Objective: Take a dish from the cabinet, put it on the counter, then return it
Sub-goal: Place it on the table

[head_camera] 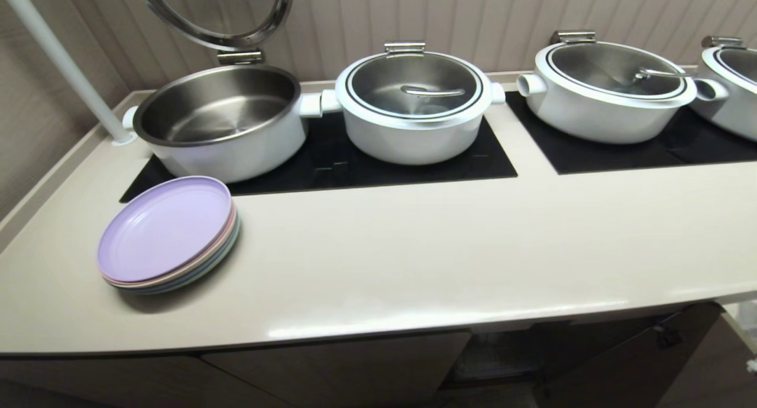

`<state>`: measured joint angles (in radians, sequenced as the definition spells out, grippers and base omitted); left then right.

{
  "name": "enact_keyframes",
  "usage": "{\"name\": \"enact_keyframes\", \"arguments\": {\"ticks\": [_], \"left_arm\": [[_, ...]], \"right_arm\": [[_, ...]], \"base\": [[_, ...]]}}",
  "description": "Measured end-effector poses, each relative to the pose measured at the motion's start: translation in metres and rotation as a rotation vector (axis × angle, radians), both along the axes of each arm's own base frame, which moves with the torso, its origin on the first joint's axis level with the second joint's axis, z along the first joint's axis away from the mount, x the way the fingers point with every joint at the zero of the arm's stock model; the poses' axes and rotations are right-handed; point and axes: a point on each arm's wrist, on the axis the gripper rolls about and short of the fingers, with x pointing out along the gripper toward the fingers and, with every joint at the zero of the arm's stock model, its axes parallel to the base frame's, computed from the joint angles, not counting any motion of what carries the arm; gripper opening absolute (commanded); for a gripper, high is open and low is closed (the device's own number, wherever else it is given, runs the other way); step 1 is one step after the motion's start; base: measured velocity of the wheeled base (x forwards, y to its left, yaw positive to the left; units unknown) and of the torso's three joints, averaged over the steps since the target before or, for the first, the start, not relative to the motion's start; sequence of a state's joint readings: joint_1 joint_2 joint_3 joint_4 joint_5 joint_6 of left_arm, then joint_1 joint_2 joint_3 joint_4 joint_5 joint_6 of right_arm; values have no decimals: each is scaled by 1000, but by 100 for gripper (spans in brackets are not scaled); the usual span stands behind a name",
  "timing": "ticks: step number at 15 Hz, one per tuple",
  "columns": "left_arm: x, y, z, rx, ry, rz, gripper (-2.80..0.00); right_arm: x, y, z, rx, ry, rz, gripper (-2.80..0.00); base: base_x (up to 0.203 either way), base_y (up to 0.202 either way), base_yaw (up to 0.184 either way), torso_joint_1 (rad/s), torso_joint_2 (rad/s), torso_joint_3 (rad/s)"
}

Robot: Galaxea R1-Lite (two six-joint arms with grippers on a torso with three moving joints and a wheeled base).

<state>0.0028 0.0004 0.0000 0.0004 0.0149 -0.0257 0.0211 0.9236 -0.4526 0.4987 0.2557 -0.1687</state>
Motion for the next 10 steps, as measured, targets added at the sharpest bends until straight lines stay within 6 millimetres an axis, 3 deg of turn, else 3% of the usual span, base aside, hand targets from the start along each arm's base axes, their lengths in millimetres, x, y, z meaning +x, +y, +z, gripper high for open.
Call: {"name": "enact_keyframes", "arguments": {"ticks": [10], "left_arm": [[0, 0, 0, 0, 0, 0, -280]], "right_arm": [[3, 0, -1, -5, 21, 1, -280]], "base": [[0, 0, 0, 131, -266, -133]]}}
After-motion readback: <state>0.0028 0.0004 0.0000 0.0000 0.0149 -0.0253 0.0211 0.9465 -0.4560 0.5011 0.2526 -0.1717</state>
